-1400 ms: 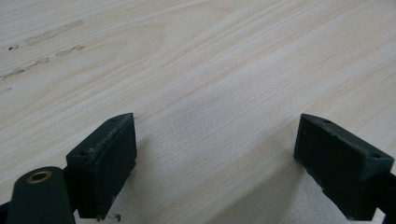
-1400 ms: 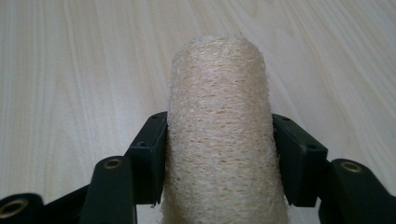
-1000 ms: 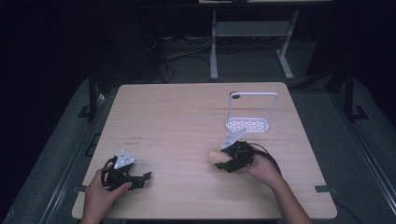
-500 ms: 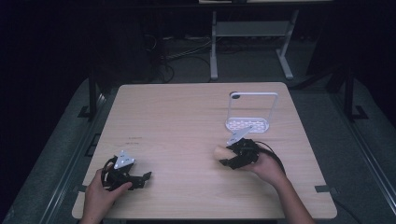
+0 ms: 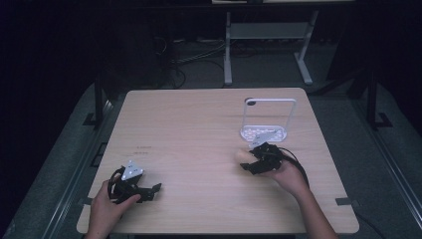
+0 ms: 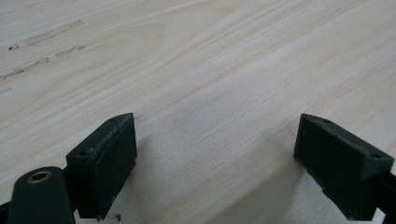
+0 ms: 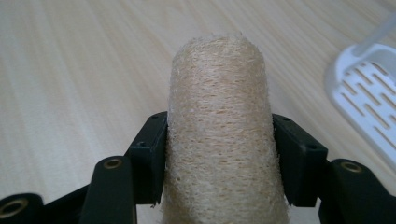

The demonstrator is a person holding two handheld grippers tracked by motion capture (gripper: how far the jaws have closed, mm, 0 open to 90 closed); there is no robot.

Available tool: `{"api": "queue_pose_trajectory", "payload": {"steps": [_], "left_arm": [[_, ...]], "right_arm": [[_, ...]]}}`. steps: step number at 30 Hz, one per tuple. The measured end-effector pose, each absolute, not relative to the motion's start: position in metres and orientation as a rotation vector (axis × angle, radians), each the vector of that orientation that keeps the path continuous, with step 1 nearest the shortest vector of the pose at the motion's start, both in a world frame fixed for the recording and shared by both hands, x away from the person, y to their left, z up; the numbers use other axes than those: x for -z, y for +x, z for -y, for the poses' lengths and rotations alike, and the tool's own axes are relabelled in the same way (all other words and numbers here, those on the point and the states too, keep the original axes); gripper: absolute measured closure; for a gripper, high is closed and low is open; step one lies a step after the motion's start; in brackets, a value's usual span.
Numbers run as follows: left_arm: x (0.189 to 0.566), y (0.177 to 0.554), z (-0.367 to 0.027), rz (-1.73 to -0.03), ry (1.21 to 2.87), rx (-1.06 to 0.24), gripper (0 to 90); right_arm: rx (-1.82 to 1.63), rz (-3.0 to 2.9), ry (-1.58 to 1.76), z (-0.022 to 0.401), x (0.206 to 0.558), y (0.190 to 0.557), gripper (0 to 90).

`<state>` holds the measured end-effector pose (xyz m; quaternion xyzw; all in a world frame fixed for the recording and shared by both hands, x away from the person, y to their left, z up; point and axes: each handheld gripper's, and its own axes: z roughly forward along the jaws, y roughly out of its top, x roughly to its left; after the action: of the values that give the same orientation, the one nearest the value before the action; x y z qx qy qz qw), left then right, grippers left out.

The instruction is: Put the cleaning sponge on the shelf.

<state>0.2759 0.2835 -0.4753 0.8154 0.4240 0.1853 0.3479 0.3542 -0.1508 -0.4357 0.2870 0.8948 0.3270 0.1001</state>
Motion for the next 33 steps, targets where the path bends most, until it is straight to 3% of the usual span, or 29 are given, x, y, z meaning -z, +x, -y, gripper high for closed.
{"api": "queue_pose_trajectory", "payload": {"steps": [33], "left_arm": [[0.475, 0.276, -0.283, -1.101, 2.114, -0.480, 12.6]], "right_arm": [[-0.891, -2.424, 1.154, 0.194, 0.442, 0.393, 42.0]]}}
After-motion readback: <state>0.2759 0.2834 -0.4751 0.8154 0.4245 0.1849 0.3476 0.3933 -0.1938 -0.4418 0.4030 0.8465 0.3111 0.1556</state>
